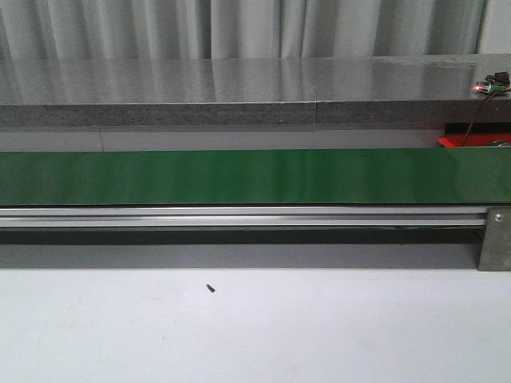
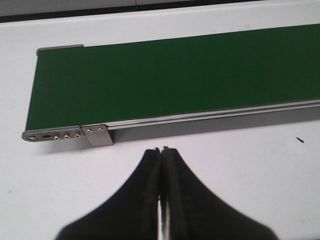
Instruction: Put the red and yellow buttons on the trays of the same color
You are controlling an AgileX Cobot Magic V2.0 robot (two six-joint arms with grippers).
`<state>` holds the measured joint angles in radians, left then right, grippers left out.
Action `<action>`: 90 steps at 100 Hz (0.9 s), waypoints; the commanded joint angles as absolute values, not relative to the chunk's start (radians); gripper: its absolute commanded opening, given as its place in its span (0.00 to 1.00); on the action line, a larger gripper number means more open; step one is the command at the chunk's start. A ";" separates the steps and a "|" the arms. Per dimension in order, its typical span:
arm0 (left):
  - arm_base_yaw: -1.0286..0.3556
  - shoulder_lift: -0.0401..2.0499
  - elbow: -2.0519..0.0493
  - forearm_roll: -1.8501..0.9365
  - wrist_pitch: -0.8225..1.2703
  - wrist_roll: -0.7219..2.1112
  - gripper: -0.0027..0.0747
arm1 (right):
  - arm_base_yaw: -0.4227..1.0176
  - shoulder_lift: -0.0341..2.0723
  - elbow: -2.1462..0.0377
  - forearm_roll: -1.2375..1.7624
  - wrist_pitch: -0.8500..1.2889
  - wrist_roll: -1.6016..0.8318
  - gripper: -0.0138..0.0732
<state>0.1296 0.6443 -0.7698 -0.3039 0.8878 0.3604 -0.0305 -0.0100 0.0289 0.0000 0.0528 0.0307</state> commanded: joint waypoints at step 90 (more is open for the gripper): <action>-0.004 0.055 -0.059 -0.072 -0.016 0.016 0.01 | -0.029 -0.029 0.011 -0.008 -0.023 0.032 0.08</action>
